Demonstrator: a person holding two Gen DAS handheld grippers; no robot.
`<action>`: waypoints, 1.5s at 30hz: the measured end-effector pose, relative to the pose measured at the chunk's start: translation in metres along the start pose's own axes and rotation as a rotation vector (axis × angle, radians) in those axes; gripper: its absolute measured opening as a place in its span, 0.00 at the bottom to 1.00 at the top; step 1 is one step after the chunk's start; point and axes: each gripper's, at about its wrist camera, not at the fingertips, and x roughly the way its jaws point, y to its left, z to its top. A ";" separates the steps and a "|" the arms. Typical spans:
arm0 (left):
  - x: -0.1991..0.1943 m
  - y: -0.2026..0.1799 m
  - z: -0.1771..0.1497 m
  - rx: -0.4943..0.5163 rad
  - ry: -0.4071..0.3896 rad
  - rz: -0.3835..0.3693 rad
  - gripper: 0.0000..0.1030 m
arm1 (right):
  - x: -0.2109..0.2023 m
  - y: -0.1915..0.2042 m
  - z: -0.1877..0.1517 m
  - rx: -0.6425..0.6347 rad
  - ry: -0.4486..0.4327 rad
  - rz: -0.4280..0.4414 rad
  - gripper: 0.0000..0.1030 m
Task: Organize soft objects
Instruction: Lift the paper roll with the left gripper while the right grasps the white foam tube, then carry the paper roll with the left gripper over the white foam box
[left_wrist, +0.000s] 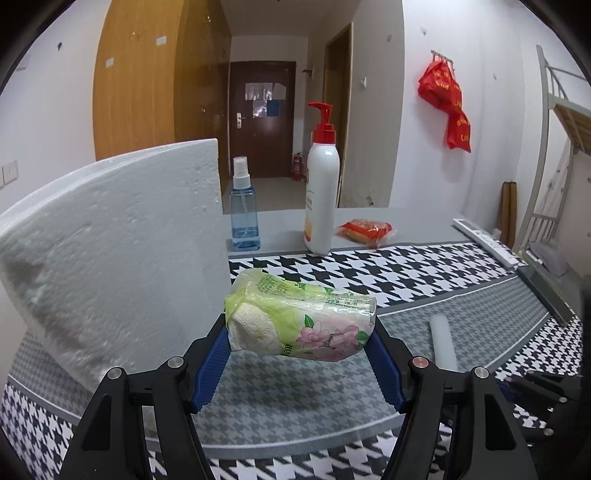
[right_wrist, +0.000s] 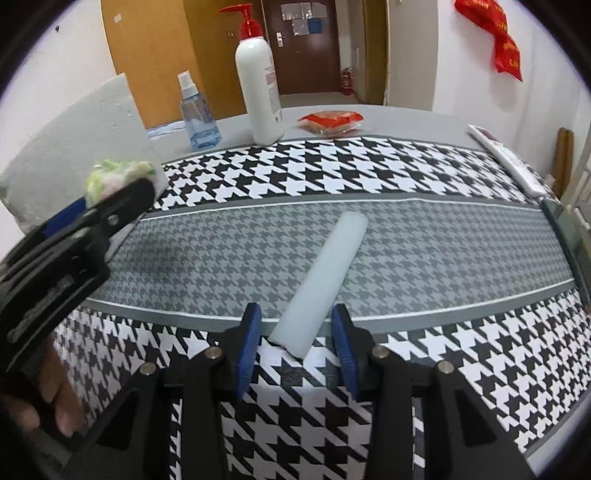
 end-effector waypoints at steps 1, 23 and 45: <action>-0.004 0.001 -0.002 0.002 -0.013 0.004 0.69 | 0.001 0.002 0.000 0.002 0.003 -0.009 0.43; -0.042 0.004 -0.012 0.040 -0.122 -0.057 0.69 | -0.036 -0.018 -0.002 0.092 -0.127 0.007 0.20; -0.090 -0.002 0.004 0.064 -0.206 -0.009 0.69 | -0.097 -0.030 0.008 0.056 -0.316 0.132 0.20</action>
